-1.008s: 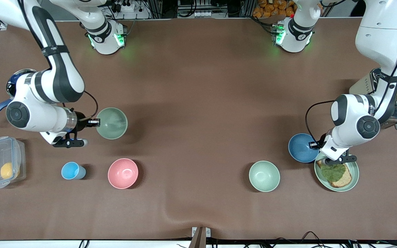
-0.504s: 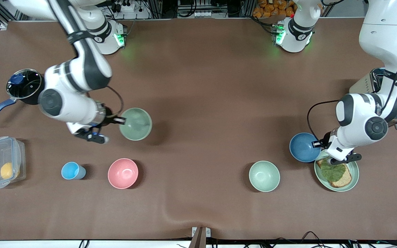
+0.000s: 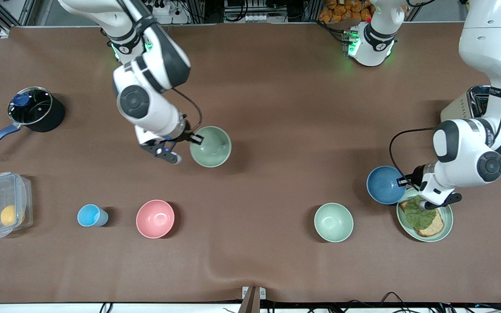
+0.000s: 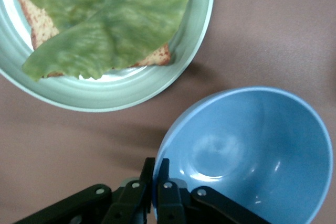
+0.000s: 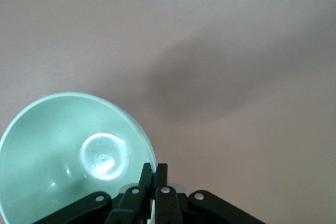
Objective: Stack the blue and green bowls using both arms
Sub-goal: 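Slide the green bowl with the right gripper toward the table center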
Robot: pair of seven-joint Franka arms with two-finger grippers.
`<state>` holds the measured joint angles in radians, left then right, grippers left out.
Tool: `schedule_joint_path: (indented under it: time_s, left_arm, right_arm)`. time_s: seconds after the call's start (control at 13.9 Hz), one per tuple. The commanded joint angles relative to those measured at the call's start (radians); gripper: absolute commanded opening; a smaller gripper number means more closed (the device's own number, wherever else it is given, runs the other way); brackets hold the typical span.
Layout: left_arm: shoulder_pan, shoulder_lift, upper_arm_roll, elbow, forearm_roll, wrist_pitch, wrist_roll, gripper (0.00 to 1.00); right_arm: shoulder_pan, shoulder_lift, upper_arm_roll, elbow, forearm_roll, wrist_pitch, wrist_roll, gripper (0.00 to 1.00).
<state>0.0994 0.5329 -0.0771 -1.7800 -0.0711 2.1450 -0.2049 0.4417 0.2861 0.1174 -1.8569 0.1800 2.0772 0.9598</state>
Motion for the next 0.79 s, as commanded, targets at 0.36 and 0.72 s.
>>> schedule_joint_path:
  time_s: [0.36, 0.72]
  left_arm:
    - [0.010, 0.055, -0.004, 0.125, -0.064, -0.149, -0.014, 0.00]
    - [0.003, 0.070, -0.001, 0.174, -0.065, -0.220, -0.019, 0.00]
  right_arm:
    - [0.219, 0.102, -0.016, -0.002, -0.017, 0.217, 0.342, 0.00]
    - [0.291, 0.235, -0.019, 0.001, -0.122, 0.411, 0.488, 0.00]
